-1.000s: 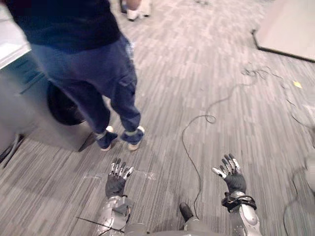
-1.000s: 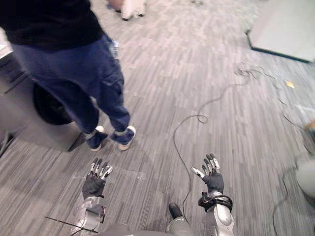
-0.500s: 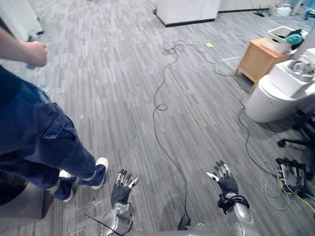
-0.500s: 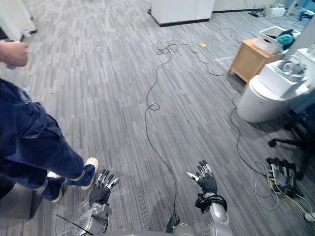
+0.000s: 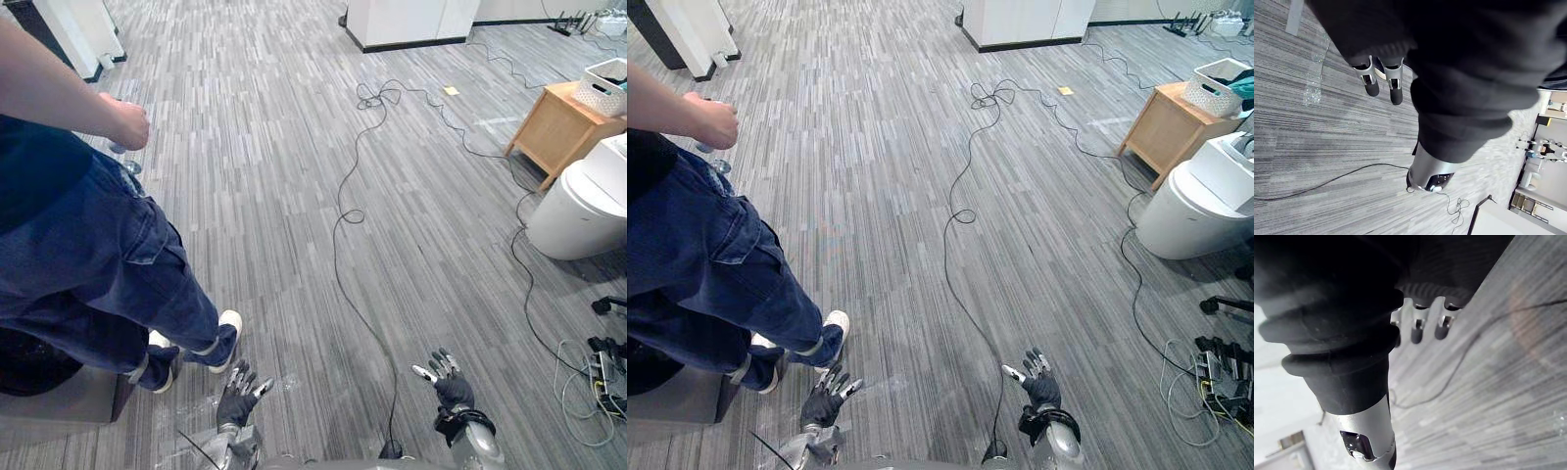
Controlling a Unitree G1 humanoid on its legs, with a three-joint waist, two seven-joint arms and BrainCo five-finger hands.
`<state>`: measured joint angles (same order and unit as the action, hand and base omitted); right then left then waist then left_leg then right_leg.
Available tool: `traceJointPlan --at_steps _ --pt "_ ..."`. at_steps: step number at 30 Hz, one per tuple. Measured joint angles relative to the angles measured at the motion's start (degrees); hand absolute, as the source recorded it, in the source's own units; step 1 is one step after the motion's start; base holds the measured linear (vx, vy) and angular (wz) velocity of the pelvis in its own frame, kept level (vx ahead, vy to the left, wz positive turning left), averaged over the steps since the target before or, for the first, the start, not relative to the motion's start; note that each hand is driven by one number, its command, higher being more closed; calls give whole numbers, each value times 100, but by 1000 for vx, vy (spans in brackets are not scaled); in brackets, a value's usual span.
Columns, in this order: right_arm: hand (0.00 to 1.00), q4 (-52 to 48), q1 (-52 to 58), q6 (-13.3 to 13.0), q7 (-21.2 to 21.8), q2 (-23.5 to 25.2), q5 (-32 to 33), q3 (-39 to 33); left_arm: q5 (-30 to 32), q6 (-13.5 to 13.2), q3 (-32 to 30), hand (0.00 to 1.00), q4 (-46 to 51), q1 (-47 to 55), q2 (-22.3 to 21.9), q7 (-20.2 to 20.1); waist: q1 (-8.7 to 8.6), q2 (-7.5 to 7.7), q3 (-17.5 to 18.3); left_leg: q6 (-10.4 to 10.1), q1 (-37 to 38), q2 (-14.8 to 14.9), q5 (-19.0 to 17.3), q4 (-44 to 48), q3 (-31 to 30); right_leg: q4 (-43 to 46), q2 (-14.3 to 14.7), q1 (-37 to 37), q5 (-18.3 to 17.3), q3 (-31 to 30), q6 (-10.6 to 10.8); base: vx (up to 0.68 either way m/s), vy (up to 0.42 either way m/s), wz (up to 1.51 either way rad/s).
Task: Organize washtable
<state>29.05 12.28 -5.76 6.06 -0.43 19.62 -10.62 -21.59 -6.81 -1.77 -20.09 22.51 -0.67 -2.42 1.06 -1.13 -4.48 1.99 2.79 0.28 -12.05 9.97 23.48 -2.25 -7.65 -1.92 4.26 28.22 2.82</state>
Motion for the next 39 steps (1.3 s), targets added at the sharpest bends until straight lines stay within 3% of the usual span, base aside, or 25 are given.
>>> traceJointPlan --at_steps 14,20,27,33,39 --pt "0 427 -55 10 -17 6 -226 -6 -2 9 125 0 -277 -50 77 8 1 61 10 1 114 -124 0 3 -73 -190 -68 -162 79 -88 54 18 62 -1" --pt "0 1304 -195 15 -76 2 -226 -217 75 33 87 0 -1552 -484 105 23 1 70 14 1 173 -125 0 -15 -134 -211 -57 -208 79 -154 55 36 11 -1" --pt "0 3000 -468 146 -235 -26 -286 -968 405 137 -764 0 -3600 -1274 215 163 -18 81 30 1 372 -153 0 -172 -139 -329 -29 -399 129 -183 80 20 4 -2" --pt "0 3337 -582 347 -200 -1 -869 -1444 961 283 -1203 0 -4023 -1484 221 115 -20 120 54 1 430 -197 0 -219 -148 -333 -54 -441 147 -235 88 13 3 -2" --pt "0 3773 -842 642 -72 8 -1066 -2134 999 414 -1440 0 -4254 -1621 203 55 -18 139 62 1 540 -225 0 -385 -275 -339 -38 -479 148 -242 88 3 -2 2"
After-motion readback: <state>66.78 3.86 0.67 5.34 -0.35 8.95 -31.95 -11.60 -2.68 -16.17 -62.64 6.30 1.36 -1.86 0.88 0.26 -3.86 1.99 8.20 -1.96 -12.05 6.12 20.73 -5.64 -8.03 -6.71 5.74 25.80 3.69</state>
